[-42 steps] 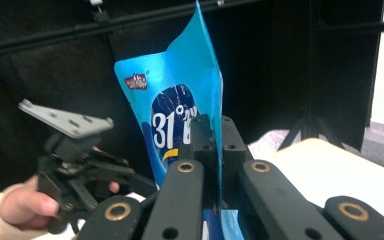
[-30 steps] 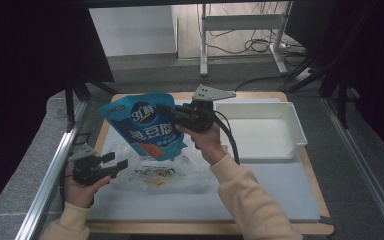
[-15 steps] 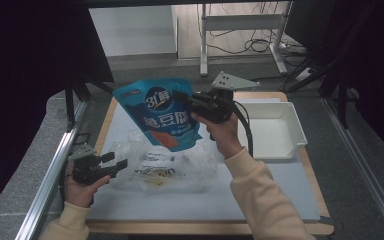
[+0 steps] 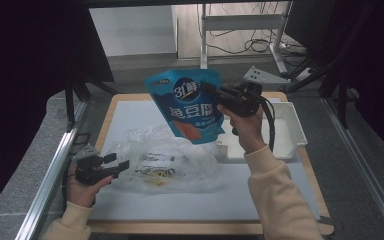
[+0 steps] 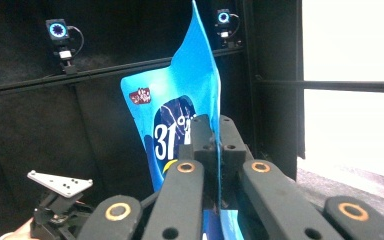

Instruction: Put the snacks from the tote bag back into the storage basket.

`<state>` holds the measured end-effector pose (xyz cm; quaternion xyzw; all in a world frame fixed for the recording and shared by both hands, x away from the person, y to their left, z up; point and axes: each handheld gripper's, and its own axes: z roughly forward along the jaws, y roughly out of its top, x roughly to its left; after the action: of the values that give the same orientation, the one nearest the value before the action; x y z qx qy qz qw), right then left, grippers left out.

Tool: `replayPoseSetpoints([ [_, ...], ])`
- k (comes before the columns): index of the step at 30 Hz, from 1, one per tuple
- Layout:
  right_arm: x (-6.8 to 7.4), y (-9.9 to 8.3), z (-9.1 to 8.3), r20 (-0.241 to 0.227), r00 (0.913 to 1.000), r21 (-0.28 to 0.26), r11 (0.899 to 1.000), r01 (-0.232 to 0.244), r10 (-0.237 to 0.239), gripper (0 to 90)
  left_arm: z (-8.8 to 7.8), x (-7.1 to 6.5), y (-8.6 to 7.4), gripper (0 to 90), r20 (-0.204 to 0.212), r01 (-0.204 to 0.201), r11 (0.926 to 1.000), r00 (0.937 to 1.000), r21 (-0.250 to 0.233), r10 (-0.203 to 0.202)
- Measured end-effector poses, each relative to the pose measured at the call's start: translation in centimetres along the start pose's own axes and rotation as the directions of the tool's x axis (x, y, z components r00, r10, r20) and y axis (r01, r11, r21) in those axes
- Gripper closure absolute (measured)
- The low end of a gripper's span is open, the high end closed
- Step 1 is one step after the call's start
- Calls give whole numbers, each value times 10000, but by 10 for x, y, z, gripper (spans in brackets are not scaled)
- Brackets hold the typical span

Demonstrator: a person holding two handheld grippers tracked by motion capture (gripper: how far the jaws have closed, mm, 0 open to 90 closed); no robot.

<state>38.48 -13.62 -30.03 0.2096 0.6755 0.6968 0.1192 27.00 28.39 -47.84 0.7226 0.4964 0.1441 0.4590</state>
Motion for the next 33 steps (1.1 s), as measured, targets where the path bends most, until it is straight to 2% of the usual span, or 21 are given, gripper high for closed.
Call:
replayPoseSetpoints([
  [10, -20, -1, -11, 359, 9989, -92, 9996, -284, 287, 890, 0, 5, -1, 331, 34, 154, 9999, 9999, 13, -154],
  [33, -35, 1, -30, 993, 9948, 64, 9997, -215, 207, 890, 5, 3, -2, 327, -36, 11, 9999, 10000, 117, -10],
])
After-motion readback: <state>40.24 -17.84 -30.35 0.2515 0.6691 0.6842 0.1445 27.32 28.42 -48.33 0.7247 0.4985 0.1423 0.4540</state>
